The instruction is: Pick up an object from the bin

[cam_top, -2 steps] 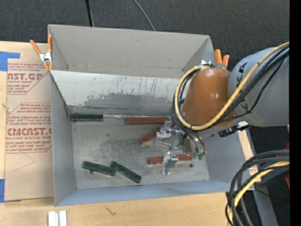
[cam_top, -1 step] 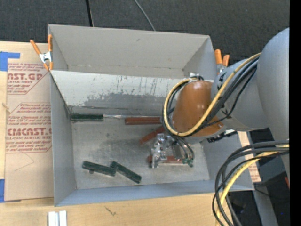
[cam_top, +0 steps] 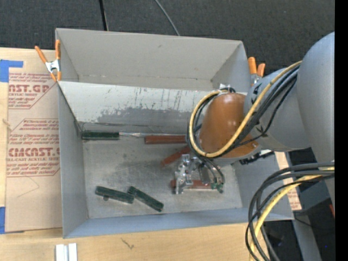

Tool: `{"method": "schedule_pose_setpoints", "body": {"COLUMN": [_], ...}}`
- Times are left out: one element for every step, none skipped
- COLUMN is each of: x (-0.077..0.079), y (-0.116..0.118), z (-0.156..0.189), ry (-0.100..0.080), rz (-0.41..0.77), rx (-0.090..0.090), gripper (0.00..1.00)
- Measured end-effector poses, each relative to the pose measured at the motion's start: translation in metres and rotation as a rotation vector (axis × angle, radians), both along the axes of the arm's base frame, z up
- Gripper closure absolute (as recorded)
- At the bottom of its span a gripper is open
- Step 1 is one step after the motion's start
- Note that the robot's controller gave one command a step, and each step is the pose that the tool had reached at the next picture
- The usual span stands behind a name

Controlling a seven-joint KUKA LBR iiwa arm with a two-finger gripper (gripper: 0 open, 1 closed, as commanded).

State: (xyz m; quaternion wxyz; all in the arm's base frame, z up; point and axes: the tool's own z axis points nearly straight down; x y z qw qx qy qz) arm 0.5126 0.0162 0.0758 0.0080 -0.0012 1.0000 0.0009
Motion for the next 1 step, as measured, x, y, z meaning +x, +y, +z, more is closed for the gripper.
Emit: {"method": "schedule_pose_setpoints", "body": {"x": [0.009], "y": [0.0042], "z": [0.1429], "ry": [0.012], "rz": [0.045], "rx": [-0.002], "gripper": [1.0]}}
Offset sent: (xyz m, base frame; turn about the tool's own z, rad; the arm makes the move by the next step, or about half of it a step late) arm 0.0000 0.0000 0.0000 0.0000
